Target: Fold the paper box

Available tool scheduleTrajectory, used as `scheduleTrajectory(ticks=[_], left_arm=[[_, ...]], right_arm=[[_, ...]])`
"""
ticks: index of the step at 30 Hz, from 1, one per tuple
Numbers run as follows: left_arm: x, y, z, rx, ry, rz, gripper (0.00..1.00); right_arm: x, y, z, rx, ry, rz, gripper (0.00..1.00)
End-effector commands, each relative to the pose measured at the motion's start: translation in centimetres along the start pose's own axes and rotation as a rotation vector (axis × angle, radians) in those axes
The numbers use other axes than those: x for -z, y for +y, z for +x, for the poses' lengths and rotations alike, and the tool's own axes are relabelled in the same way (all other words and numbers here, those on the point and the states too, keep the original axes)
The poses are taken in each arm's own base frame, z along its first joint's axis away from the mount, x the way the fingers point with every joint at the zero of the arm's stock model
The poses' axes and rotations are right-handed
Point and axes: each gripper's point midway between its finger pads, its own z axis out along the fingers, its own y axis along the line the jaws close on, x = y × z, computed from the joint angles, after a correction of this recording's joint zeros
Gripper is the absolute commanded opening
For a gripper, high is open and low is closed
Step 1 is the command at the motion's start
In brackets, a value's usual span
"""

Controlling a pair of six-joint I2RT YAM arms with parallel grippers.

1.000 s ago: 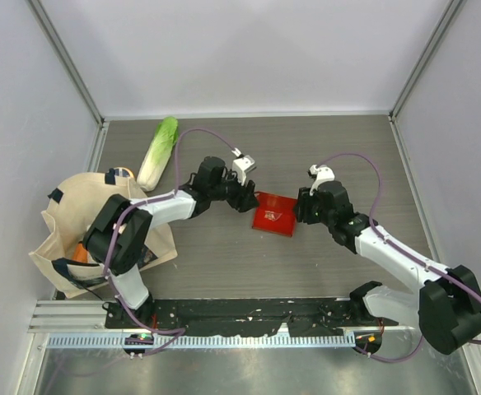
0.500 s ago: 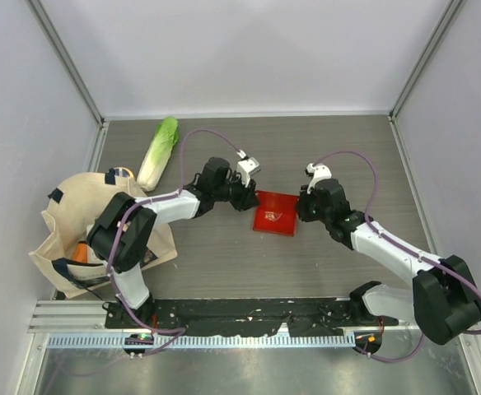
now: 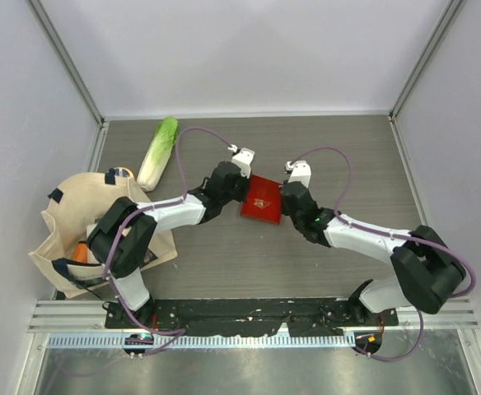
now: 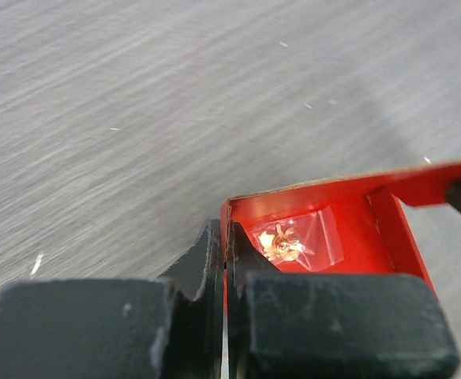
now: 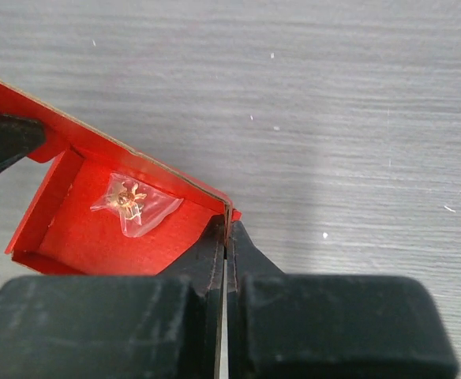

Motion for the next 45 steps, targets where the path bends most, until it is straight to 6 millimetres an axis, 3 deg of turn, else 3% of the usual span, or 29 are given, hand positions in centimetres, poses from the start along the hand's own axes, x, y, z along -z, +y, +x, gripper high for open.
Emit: scheduleTrajectory(ticks=[1, 7, 8, 17, 42, 45], left_arm=[[0.8, 2.9, -5.8, 0.178, -0.223, -0.243, 0.00], [0.6, 3.6, -5.4, 0.350, -0.310, -0.323, 0.00], [0.4, 3.7, -4.4, 0.366, -0.308, -0.334, 0.00], [-0.5, 2.4, -2.0, 0.446, -0.330, -0.306, 0.00], [1.5, 1.2, 4.8, 0.359, -0.344, -0.318, 0.00], [1.9, 1.2, 4.7, 0.355, -0.370, -0.318, 0.00]], right_arm=[[-0.5, 0.6, -5.0, -0.132, -0.255, 0.183, 0.01], [-1.6, 0.1, -4.2, -0.246, -0.335, 0.318, 0.01], [-1.6, 0.6, -3.8, -0.263, -0.342, 0.316, 0.01], [-1.7, 0.8, -1.4, -0.262, -0.387, 0.372, 0.01], [1.1, -0.1, 3.0, -0.179, -0.481, 0.189, 0.04], [1.4, 0.0, 3.5, -0.175, -0.491, 0.183, 0.05]])
